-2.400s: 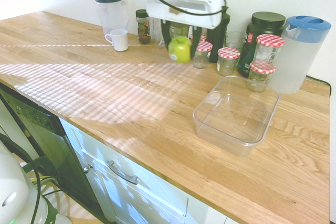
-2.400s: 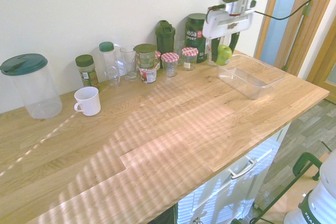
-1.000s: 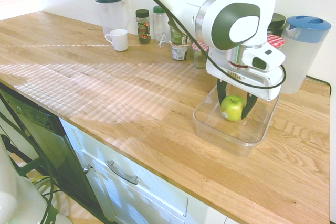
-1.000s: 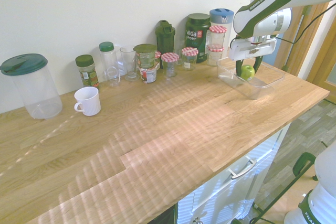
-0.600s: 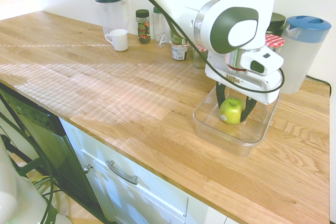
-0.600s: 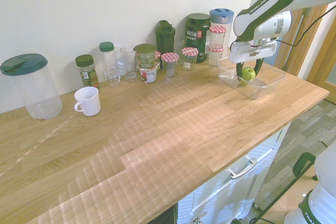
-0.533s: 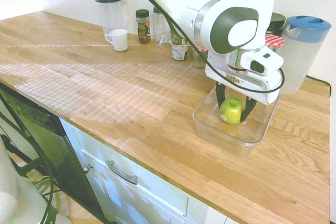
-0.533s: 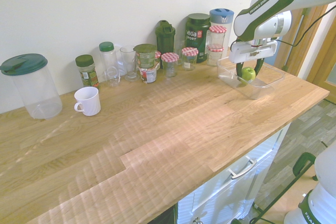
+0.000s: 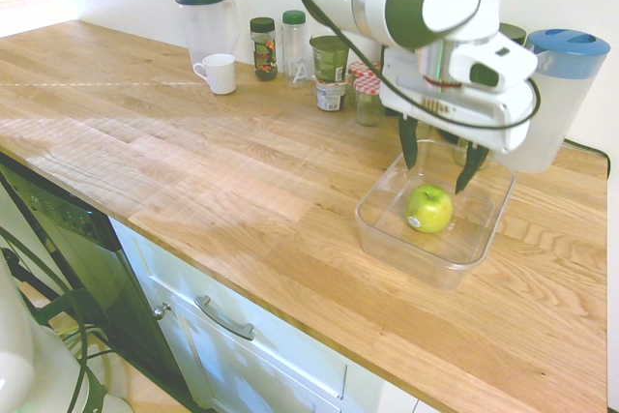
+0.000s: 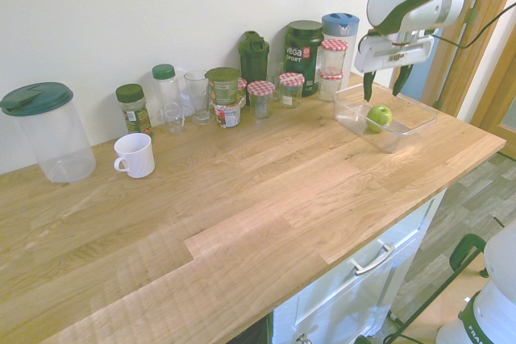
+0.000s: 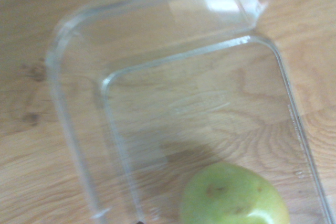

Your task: Put the apple into the container

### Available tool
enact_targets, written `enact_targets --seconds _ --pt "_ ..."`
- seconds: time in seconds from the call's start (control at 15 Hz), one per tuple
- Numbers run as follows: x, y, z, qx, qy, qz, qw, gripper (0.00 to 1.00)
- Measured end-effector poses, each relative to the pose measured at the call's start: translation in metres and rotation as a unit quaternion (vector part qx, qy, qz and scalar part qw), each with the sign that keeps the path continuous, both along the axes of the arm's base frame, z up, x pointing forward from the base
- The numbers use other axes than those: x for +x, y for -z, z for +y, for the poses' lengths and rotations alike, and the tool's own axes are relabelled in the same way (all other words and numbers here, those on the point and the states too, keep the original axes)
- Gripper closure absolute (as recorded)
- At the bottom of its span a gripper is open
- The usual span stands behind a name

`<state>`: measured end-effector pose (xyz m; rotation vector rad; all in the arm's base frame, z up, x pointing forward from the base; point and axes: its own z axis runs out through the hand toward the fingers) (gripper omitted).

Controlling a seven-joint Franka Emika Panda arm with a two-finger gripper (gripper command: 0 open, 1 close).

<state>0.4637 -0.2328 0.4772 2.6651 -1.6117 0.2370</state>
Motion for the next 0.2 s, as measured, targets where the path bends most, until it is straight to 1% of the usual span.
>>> enact_targets --seconds 0.13,0.2 --pt "-0.001 -0.039 0.068 0.001 -0.056 0.0 0.998 0.0" --pt "-0.001 -0.047 0.107 0.0 -0.085 -0.001 0.996 0.0"
